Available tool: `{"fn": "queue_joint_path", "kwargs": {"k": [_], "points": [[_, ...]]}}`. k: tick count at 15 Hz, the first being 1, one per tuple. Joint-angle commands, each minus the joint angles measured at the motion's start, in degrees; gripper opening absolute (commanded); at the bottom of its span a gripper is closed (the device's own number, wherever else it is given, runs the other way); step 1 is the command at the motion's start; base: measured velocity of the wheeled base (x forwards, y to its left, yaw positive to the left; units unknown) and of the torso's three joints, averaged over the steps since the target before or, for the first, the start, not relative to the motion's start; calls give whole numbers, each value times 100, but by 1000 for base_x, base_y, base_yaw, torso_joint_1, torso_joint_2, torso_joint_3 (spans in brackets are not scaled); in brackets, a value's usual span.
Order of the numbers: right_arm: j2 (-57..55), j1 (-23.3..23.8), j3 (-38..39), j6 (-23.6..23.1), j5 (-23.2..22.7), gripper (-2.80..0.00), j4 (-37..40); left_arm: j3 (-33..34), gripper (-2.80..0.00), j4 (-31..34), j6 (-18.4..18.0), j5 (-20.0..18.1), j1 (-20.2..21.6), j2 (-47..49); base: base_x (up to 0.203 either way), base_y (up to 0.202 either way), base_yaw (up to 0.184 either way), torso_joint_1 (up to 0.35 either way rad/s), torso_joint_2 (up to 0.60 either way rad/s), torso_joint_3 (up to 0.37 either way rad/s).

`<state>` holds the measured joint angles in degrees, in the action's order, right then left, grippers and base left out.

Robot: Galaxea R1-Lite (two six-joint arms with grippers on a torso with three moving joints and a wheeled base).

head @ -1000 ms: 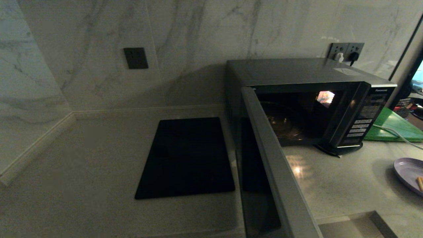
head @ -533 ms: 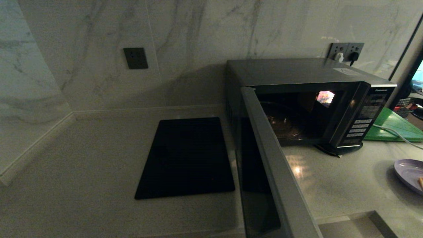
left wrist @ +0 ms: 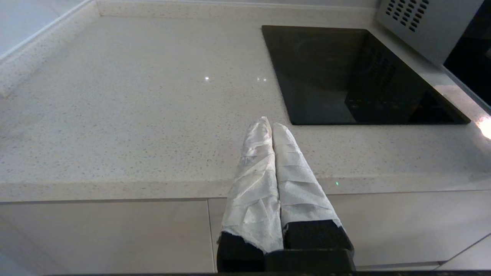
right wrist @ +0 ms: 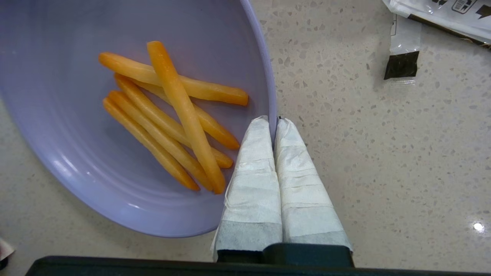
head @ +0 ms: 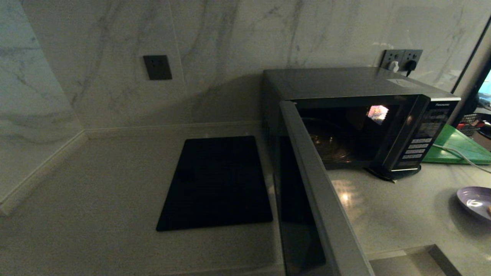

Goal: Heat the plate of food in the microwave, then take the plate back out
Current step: Put the plate in the microwave oven

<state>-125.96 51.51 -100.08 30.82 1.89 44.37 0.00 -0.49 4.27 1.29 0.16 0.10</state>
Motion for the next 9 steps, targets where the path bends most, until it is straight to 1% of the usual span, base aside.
{"fn": "queue_joint_path", "kwargs": {"k": [1, 9], "points": [[116, 0, 50, 21, -13, -280, 19, 0, -280, -4, 4, 3, 2, -1, 0, 0, 0, 0, 0, 0], [177, 0, 103, 21, -48, -280, 10, 0, -280, -4, 4, 3, 2, -1, 0, 0, 0, 0, 0, 0]]}}
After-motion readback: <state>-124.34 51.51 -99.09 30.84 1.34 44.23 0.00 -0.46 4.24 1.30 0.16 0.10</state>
